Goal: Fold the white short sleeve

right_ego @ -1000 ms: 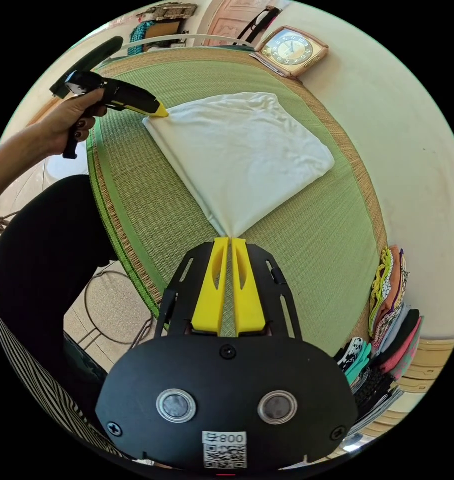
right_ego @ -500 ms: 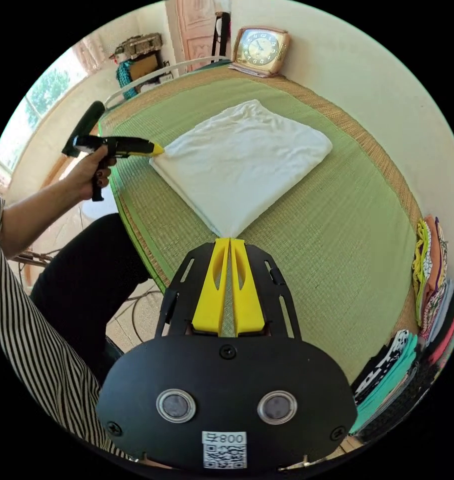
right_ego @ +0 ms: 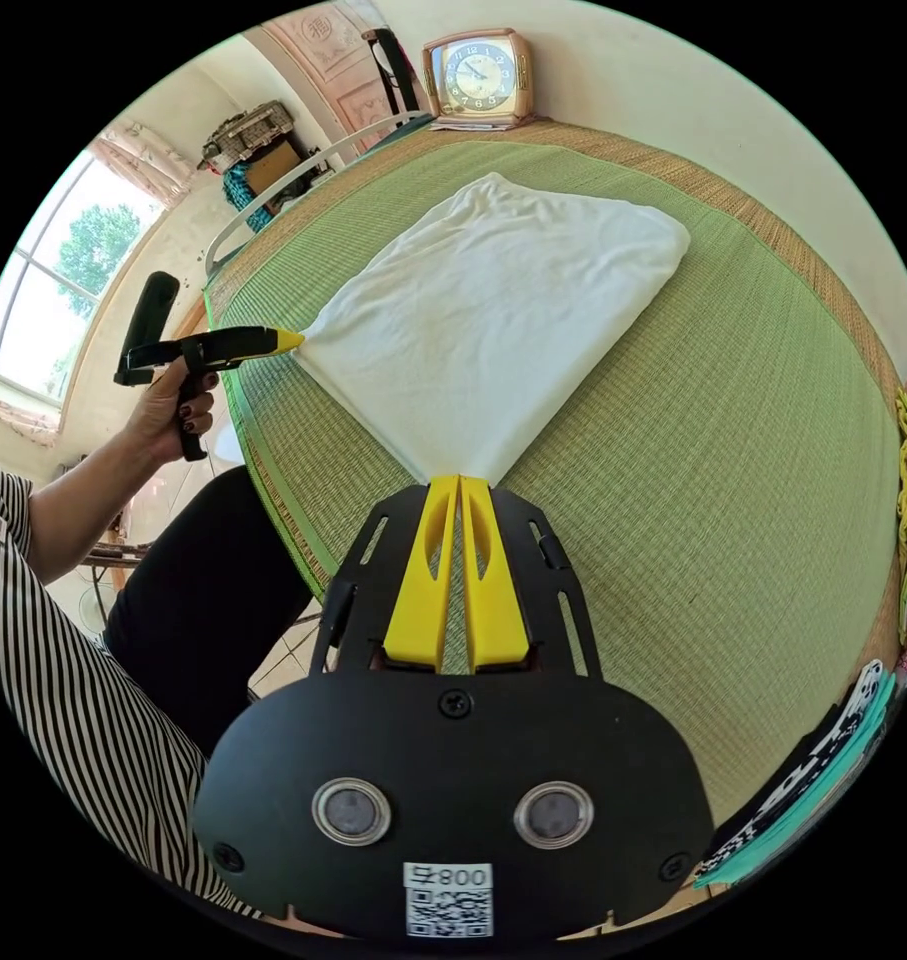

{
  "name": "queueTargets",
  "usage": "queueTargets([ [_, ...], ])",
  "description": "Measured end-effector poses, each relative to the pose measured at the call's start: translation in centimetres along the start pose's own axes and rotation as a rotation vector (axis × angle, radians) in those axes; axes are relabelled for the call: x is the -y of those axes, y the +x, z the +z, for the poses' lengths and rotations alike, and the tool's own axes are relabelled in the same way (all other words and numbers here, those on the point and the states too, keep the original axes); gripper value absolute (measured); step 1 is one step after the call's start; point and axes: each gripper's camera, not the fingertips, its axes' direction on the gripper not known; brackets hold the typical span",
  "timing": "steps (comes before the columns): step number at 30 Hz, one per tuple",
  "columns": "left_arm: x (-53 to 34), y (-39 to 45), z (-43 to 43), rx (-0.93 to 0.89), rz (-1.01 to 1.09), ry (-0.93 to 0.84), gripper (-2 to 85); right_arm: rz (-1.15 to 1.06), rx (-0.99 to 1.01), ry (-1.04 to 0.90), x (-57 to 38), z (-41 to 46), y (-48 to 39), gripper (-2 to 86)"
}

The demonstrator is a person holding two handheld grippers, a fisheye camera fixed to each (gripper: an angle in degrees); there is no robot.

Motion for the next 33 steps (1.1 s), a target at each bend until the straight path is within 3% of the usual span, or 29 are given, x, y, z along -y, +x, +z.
queueTargets([
  [9, -1.6, 0.2, -0.9, -0.032, 0.020, 0.061, 2.2, 0.013, 0.031, 0.001, -0.2, -1.7, 2.6, 0.2],
  [15, -0.8, 1.4, 1.8, 0.061, 0.128, -0.071, 2.5, 0.010, 0.028, -0.005, -0.1, -2.8, 3.8, 0.2],
  [33, -4.9, 1.2, 3.7, 0.003, 0.040, -0.024, 0.3, -0.001, 0.066, 0.002, 0.3, -7.5, 6.9, 0.2],
])
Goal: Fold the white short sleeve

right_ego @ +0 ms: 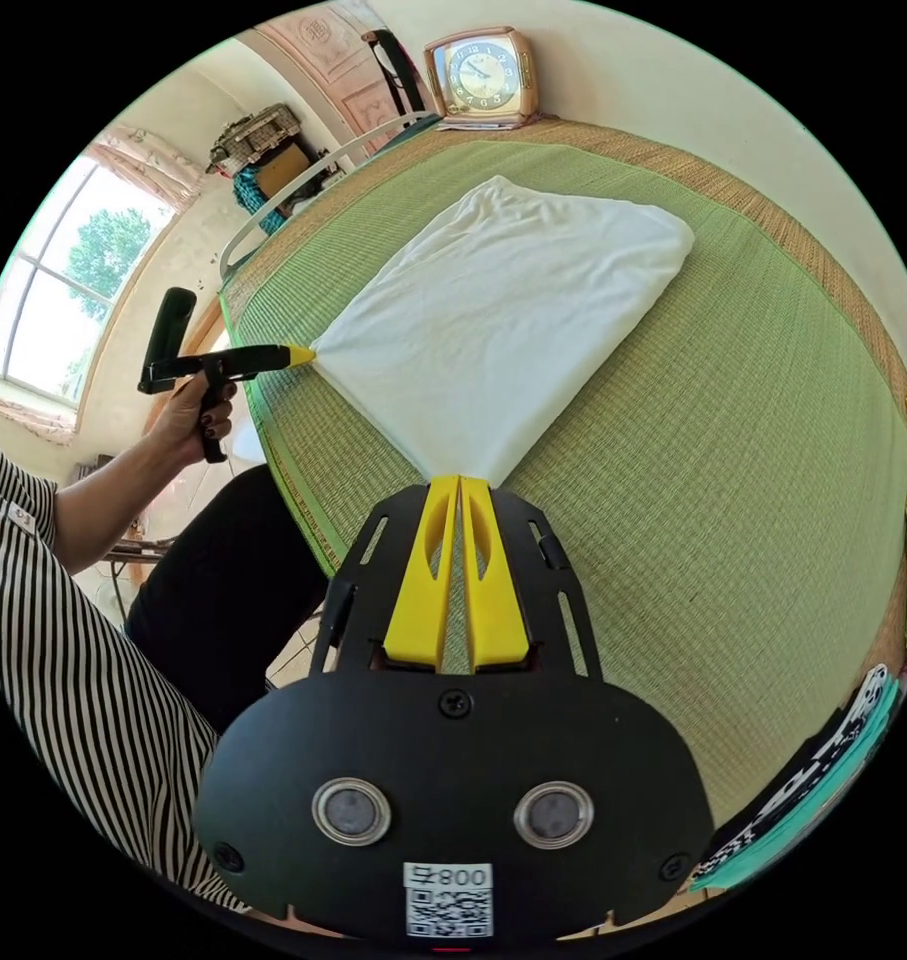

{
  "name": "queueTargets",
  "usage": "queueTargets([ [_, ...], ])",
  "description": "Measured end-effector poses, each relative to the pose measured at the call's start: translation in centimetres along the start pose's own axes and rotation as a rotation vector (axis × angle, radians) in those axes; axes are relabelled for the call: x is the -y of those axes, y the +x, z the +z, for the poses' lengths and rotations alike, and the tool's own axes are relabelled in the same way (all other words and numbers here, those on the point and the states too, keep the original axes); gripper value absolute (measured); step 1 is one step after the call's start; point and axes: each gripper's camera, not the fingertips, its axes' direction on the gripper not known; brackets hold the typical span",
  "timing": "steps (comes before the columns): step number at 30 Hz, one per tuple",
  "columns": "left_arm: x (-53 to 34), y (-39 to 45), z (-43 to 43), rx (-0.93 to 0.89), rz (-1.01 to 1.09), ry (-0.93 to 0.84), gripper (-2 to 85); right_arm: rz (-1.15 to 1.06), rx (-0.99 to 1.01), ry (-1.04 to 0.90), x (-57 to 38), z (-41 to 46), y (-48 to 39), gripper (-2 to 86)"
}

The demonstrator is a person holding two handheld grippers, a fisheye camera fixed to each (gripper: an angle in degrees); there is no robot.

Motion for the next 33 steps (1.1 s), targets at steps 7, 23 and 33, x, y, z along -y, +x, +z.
queueTargets([
  [7, -1.6, 0.3, 0.5, -0.020, -0.033, 0.020, 1.4, 0.047, 0.039, -0.003, -0.2, -0.2, 2.1, 0.2],
  [23, -4.0, 16.6, 11.9, 0.191, 0.692, -0.274, 6.3, 0.340, 0.441, 0.074, -3.9, -5.4, 11.1, 3.3],
  [33, -4.4, 16.3, 12.5, 0.249, 0.707, -0.279, 1.3, 0.473, 0.678, 0.124, -4.5, -6.7, 15.2, 8.0],
])
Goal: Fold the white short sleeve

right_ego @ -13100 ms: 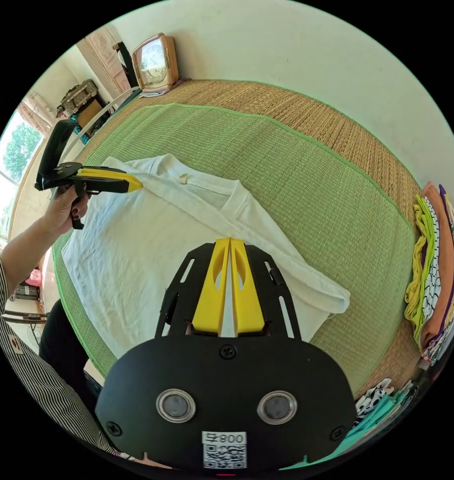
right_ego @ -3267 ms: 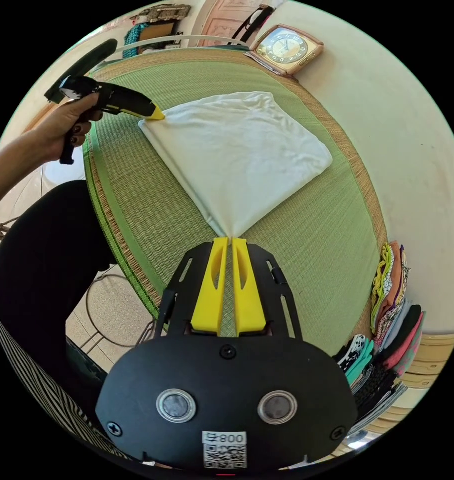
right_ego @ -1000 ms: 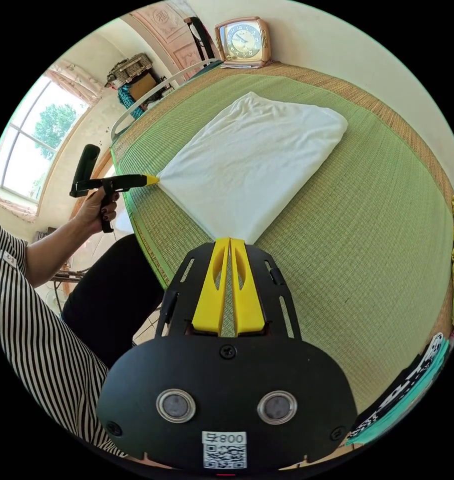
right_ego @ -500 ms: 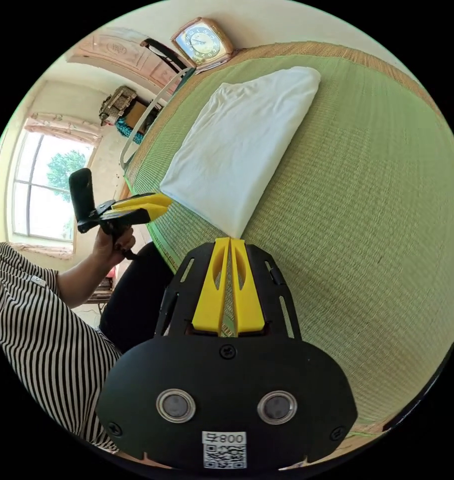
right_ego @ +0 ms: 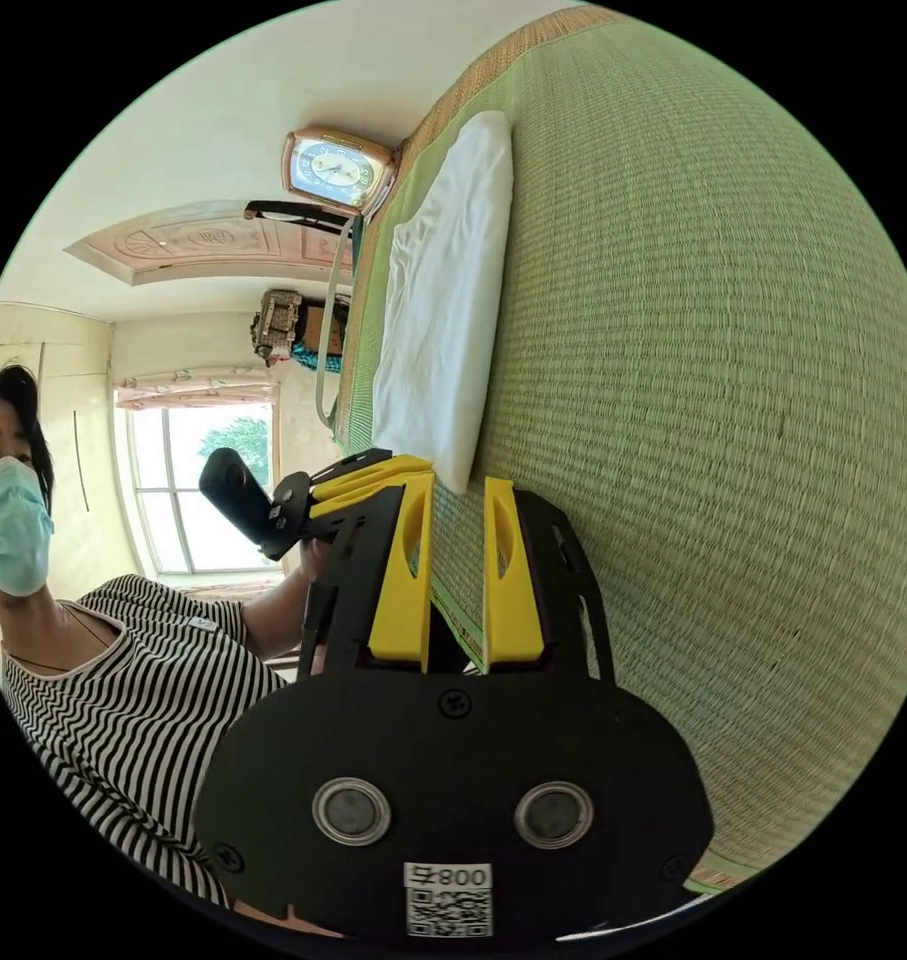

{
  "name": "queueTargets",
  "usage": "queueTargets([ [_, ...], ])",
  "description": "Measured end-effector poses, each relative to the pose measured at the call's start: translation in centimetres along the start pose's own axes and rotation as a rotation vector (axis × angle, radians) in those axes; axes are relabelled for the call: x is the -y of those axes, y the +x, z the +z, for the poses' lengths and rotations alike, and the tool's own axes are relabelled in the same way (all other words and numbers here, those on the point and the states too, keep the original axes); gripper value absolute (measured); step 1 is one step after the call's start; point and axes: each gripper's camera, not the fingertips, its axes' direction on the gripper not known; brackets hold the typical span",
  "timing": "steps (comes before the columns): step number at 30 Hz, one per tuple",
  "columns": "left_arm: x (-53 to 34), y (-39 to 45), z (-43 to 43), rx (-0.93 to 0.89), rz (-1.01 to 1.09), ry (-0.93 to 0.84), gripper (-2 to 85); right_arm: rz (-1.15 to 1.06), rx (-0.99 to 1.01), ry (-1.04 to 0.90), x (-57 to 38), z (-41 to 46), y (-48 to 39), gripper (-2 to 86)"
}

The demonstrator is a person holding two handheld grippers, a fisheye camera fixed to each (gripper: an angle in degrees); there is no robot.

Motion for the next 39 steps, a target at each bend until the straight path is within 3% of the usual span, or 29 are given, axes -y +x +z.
queueTargets([
  [6, -0.6, -1.7, -0.6, -0.031, -0.044, 0.029, 1.4, 0.024, -0.001, -0.033, 0.6, -0.5, -0.7, 5.4],
  [12, -2.6, -6.2, -2.7, -0.177, -0.219, 0.106, 2.5, 0.002, -0.031, -0.063, 0.3, -1.6, -2.8, 2.7],
  [20, -10.4, -14.6, -4.0, -0.630, -0.694, 0.295, 6.8, -0.054, 0.094, -0.007, -0.9, -4.8, -7.3, 1.8],
  [28, -14.2, -19.3, -2.4, -0.927, -1.039, 0.538, 9.9, -0.120, 0.096, 0.007, -1.9, -6.8, -12.6, 1.8],
  [39, -16.0, -21.5, -2.1, -0.960, -1.261, 0.711, 9.9, -0.161, 0.103, 0.026, -5.1, -9.6, -18.0, 1.7],
])
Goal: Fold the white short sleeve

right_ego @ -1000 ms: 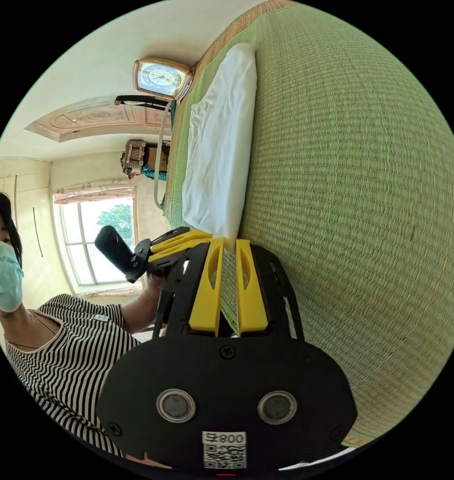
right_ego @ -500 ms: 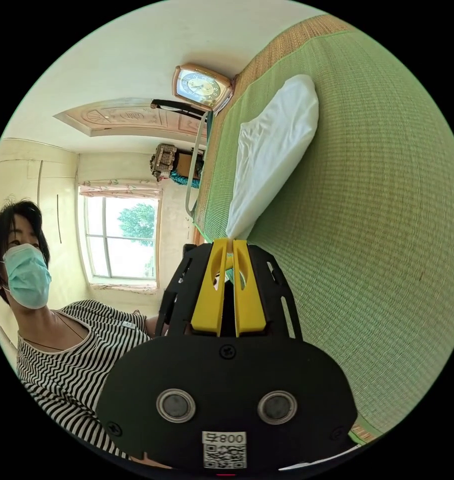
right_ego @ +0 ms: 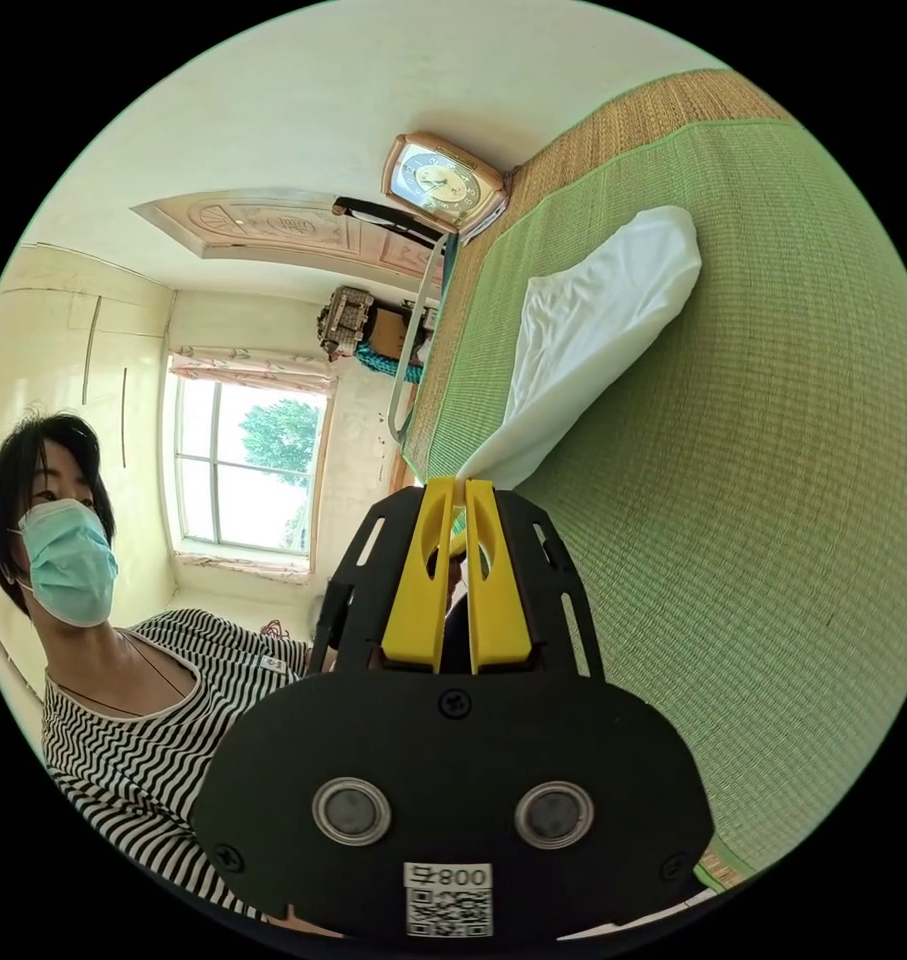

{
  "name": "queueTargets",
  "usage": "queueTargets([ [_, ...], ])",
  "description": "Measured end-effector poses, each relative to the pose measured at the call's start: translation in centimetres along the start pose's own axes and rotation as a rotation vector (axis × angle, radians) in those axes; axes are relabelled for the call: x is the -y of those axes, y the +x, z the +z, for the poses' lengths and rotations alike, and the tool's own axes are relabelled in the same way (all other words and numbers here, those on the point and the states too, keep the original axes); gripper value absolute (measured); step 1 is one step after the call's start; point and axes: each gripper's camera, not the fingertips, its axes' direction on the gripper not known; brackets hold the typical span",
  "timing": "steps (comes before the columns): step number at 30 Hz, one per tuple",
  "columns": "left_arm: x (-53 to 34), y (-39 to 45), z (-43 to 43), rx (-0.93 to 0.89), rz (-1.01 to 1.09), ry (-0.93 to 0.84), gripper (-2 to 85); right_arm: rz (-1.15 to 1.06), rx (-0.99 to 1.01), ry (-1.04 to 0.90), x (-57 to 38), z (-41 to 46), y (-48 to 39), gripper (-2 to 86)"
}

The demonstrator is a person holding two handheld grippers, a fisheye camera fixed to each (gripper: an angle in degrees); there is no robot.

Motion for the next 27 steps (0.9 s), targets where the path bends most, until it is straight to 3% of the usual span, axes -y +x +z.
queueTargets([
  [15, -3.4, 0.6, 4.2, 0.088, 0.078, 0.025, 2.1, 0.093, 0.011, 0.018, -8.3, -5.0, -3.4, 1.6],
  [27, -14.4, 10.1, 12.3, 0.007, 0.537, -0.106, 1.7, -0.100, 0.113, 0.159, -19.7, -16.4, -16.6, 1.4],
])
